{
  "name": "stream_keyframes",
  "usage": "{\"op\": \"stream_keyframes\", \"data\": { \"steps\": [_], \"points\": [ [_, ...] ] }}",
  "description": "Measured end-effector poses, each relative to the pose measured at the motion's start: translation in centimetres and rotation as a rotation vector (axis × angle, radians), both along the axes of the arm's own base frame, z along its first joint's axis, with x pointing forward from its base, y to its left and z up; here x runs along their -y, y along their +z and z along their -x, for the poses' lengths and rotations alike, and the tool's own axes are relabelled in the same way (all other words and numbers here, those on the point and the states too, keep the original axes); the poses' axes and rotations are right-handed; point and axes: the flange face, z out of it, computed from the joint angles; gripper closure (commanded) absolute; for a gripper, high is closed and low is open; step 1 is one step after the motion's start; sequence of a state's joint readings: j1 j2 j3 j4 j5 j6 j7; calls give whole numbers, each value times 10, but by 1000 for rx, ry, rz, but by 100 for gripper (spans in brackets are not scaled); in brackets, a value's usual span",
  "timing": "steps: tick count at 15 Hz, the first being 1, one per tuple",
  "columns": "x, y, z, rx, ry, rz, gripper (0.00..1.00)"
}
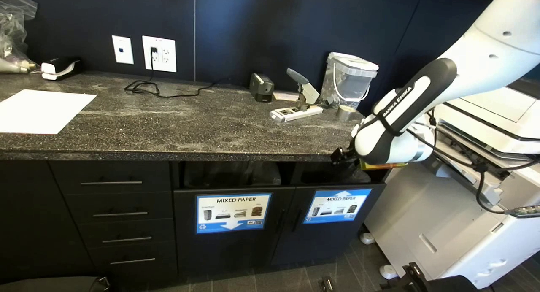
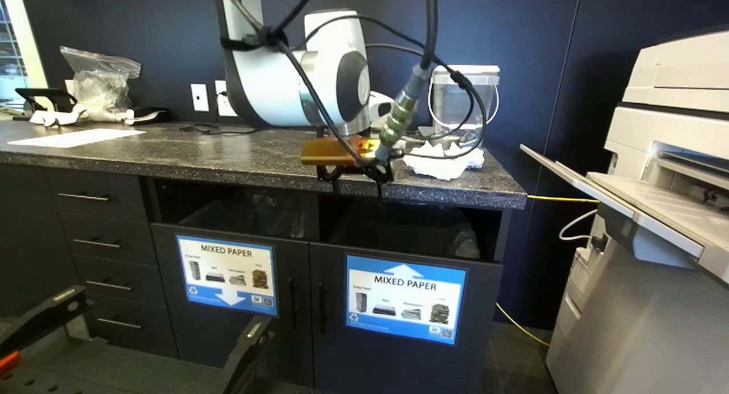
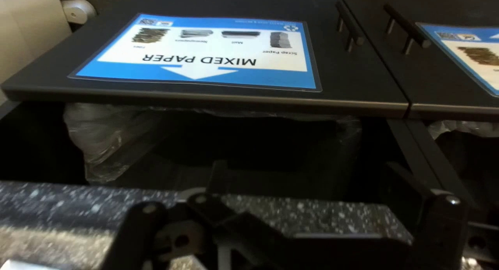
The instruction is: Place the crumpled paper in the bin on the right
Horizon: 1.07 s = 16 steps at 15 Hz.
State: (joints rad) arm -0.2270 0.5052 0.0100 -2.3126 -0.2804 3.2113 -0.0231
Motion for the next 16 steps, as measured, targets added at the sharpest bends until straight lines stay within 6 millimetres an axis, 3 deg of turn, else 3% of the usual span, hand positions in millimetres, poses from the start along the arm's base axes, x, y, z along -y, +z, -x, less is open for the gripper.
{"op": "stream_keyframes", "data": {
  "steps": [4,8,12,16],
  "points": [
    [12,65,-8,-44,54,74,0],
    [34,113,-16,-15,154,159,0],
    [66,138,-26,19,251,231,0],
    [92,139,-36,33,351,253,0]
  ]
}}
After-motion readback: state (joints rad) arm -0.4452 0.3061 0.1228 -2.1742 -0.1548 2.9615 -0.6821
